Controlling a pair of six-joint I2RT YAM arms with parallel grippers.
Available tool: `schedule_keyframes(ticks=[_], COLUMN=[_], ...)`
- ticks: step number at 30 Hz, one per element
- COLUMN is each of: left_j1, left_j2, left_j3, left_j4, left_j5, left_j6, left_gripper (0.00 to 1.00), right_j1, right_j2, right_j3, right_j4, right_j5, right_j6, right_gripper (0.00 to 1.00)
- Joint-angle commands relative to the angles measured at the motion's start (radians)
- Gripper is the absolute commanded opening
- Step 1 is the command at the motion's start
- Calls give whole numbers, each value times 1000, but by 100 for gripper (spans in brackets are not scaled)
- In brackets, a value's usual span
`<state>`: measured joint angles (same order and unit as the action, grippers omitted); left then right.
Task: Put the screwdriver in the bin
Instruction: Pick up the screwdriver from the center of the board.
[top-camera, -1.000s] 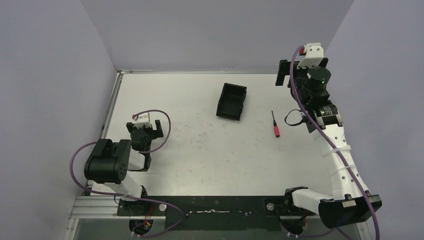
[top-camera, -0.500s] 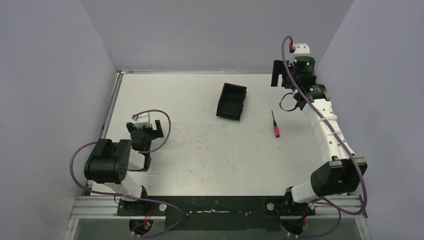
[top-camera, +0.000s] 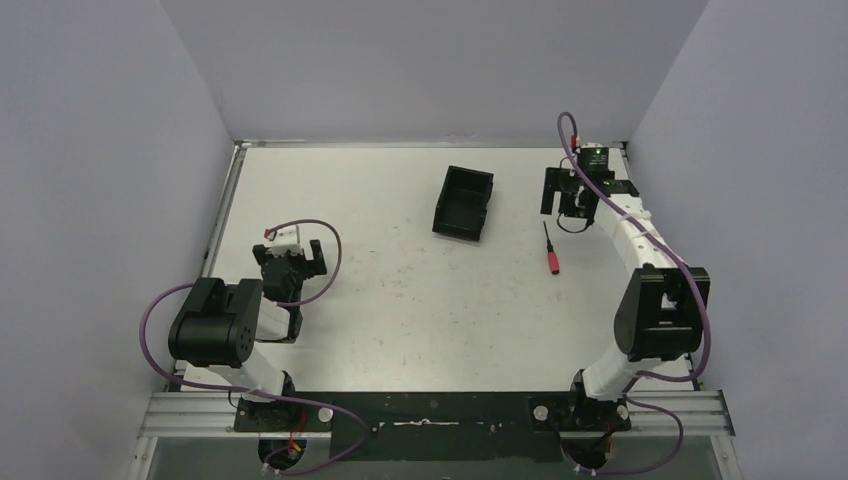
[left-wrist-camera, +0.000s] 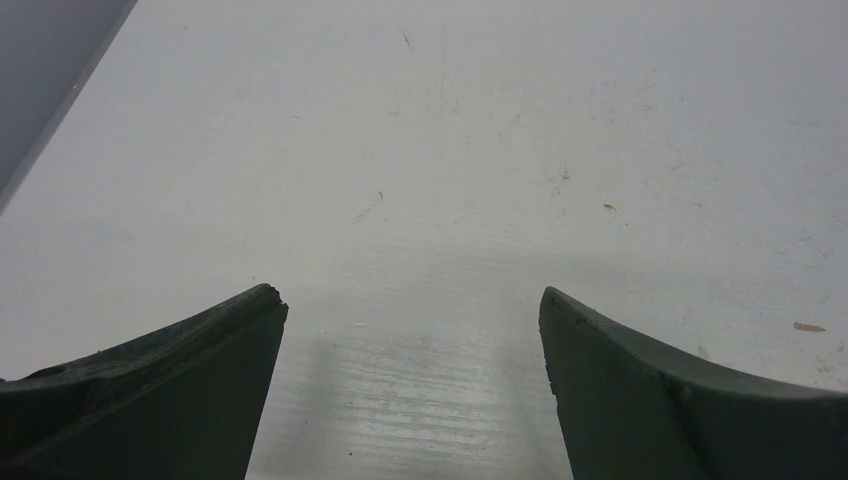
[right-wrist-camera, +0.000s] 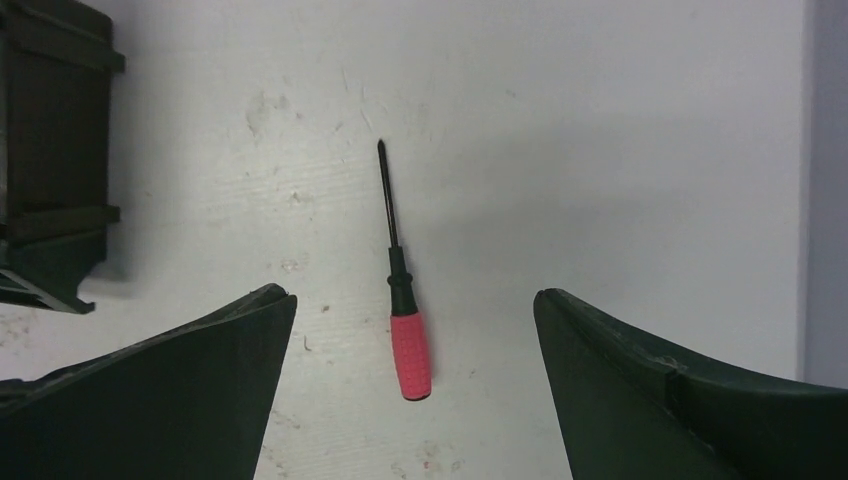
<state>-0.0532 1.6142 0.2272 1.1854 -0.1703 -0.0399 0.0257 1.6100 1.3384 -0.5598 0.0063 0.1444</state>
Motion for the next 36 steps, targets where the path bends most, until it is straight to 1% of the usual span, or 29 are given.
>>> schedule_keyframes(ticks=[1, 6, 9, 12, 17, 18, 21, 22, 26, 28, 30, 31, 32, 36], left_j1=[0, 0, 0, 0, 0, 0, 0, 0, 0, 0, 0, 0, 0, 0], left_j2=[-5, -5, -4, -5, -4, -4, -4, -4, -5, -4, -5, -4, -5, -5], left_j3=[24, 24, 24, 24, 24, 24, 24, 25, 24, 24, 24, 24, 24, 24], left_j4=[27, 26, 28, 27, 27, 26, 26, 27, 27, 27, 26, 27, 27, 27], left_j5=[14, 14, 14, 14, 14, 14, 14, 14, 14, 14, 14, 14, 14, 14], left_j6=[3, 3, 3, 3, 3, 3, 3, 4, 4, 3, 3, 4, 4, 3], left_gripper=[97, 97, 97, 97, 97, 97, 97, 97, 97, 97, 97, 97, 97, 97], right_j1=[-5, -4, -4, -4, -4, -4, -2, -1, 1, 2, 4, 4, 5, 4], right_j2=[67, 118, 138, 161, 205, 211, 232, 239, 255, 251, 237, 221, 208, 154], right_j3=[-63, -136, -172, -192, -192, -190, -184, -180, -174, -174, -177, -177, -177, -169], right_j4=[35, 72, 97, 108, 105, 105, 100, 96, 90, 87, 87, 87, 87, 72], right_j5=[-41, -40, -42, -38, -25, -25, -19, -16, -13, -10, -9, -9, -9, -9], right_j6=[16, 16, 17, 15, 8, 6, 4, 3, 3, 2, 4, 4, 6, 10], right_gripper=[93, 91, 87, 80, 64, 62, 60, 56, 35, 19, 6, 2, 0, 0])
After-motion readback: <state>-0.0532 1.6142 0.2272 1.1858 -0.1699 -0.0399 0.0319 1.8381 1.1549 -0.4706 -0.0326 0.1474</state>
